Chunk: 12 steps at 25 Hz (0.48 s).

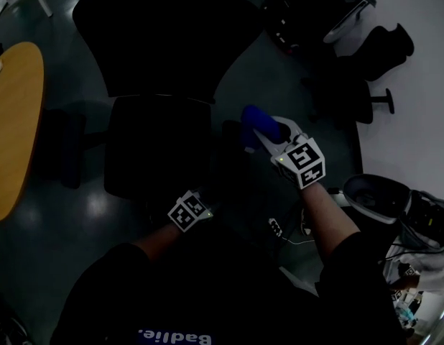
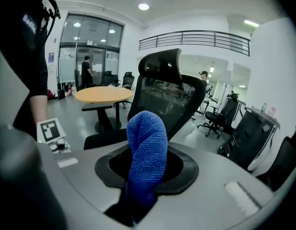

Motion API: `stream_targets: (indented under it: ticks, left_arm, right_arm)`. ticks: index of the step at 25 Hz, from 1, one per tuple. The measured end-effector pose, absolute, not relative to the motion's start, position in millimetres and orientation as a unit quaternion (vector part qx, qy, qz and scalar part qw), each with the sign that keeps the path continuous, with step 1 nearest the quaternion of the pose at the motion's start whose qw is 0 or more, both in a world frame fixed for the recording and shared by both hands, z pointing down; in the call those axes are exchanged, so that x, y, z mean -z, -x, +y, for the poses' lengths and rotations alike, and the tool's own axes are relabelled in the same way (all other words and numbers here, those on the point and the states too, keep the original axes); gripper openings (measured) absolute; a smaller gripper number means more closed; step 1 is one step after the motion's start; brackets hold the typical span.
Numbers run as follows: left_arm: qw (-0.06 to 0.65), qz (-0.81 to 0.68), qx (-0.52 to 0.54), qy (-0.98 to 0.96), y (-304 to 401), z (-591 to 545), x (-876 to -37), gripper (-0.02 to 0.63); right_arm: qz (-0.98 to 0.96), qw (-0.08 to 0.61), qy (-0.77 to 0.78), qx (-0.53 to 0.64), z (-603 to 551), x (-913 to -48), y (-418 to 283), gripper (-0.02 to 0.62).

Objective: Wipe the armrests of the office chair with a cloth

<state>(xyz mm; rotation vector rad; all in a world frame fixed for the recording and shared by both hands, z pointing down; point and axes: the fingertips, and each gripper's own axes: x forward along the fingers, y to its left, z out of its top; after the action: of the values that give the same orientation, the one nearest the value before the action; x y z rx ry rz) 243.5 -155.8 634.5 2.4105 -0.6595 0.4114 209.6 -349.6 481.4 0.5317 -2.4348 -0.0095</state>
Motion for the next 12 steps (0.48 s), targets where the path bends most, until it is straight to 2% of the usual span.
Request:
stream_targets:
  ticks: [7,12]
  left_arm:
    - [0.298,-0.255,-0.149,-0.907,-238.7,-154.0,-636.1,0.018]
    - [0.306,-0.27,-0.144,-0.901,-239.2,-155.3,-633.8,0.018]
  right_arm:
    - [-0.917,0.364,-0.122,0.11,-387.1,-507.8,-136.3,0.112]
    - [-0.909,0.392,-0.073,0.121,-389.6,-546.2,-114.2,0.112]
